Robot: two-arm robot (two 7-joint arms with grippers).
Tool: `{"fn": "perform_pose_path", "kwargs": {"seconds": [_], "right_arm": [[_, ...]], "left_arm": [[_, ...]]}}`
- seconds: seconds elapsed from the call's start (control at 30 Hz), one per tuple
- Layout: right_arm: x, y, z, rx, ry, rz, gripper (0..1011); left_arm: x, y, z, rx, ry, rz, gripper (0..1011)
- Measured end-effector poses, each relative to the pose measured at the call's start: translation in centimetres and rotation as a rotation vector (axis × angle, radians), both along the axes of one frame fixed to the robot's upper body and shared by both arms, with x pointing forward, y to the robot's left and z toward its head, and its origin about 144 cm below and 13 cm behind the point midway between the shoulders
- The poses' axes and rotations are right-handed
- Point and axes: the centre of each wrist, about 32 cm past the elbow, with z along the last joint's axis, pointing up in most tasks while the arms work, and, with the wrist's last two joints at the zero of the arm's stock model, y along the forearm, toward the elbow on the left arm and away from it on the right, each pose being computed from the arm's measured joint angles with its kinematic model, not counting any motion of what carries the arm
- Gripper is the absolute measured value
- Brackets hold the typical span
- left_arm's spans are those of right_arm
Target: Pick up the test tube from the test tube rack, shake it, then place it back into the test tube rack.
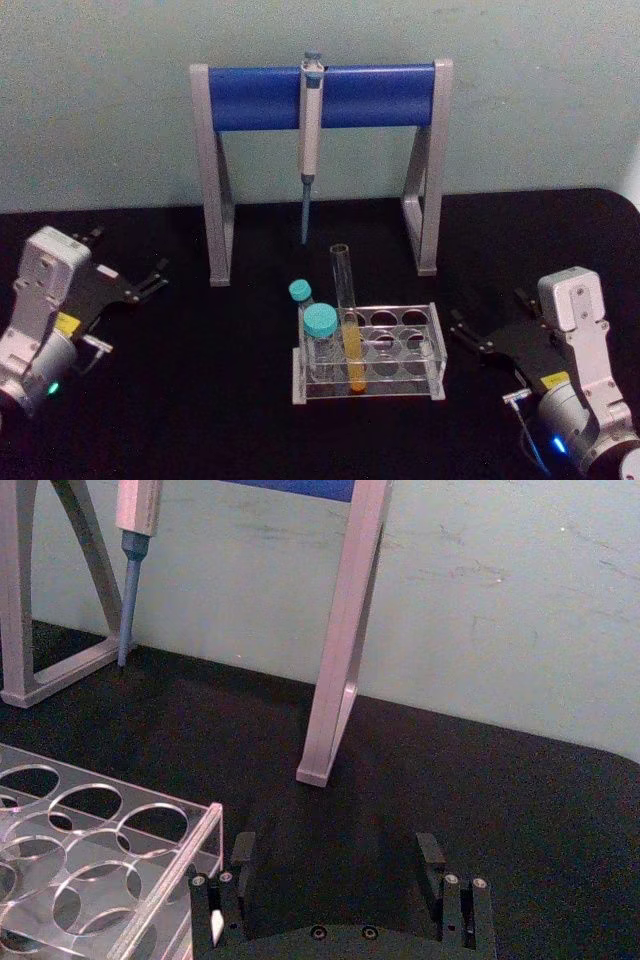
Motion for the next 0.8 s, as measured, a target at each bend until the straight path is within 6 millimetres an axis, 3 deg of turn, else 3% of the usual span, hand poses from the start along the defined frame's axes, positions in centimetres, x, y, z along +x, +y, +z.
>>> {"fn": "perform_pose_path", "kwargs": {"seconds": [0.8], "right_arm": [[0.00, 0.00, 0.00, 0.000, 0.000, 0.000, 1000]], "left_arm": [[0.00, 0.00, 0.00, 0.000, 0.000, 0.000, 1001]]}}
